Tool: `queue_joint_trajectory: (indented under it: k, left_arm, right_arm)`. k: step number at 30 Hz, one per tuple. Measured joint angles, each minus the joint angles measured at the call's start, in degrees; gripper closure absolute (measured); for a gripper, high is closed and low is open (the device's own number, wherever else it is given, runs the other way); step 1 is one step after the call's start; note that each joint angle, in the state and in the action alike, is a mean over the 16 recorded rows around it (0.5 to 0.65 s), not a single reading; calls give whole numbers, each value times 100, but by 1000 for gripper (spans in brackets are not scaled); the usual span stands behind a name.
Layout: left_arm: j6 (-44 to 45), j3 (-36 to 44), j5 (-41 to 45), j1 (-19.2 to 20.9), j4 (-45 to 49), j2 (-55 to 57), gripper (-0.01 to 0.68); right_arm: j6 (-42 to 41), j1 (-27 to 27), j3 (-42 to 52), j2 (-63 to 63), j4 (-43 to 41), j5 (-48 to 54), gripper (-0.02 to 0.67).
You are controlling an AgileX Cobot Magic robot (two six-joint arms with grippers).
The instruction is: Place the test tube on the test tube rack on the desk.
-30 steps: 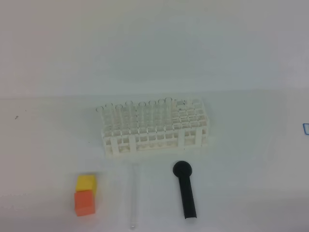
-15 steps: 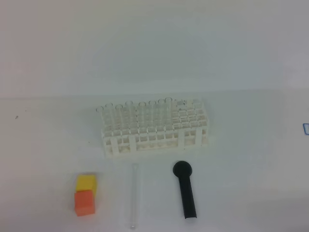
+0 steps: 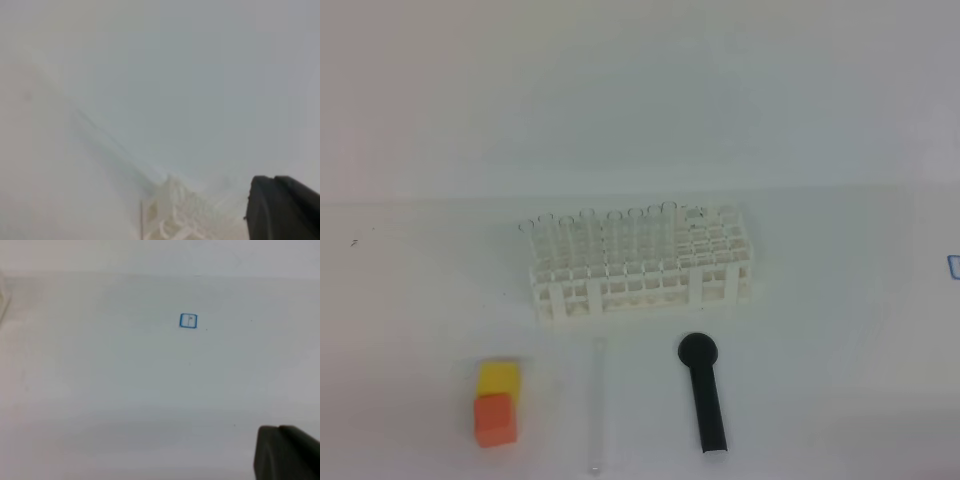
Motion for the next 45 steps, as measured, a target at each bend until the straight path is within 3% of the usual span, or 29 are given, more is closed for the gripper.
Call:
queue_joint_trajectory:
  k: [6,10,18,25,35,41,45]
  left_arm:
    - [1279,-950,939,-172,140,672,673]
    - [1660,-1755,1595,-430,375,1407,673]
    - [1301,-3357,3199,-1365,1317,3399,674]
    - [750,-4258,4326,-2146,2088,4994,674]
    - [662,-4503,4365,-2649,2338,6426,653]
    - [615,-4504,4174,-2764,2368,6984,562]
    - [335,-4511,4027,-2958,2463,7319,491]
  right_arm:
    - [0,0,0,0,0,0,650]
    - [0,0,0,0,0,0,650]
    - [0,0,0,0,0,0,650]
    - [7,0,10,0,104,-176,650]
    - [272,0,-87,0,1016,-1906,650]
    - [485,0,-677,46,1645,-2743,650]
    - [447,0,-1490,321,1806,-2398,650]
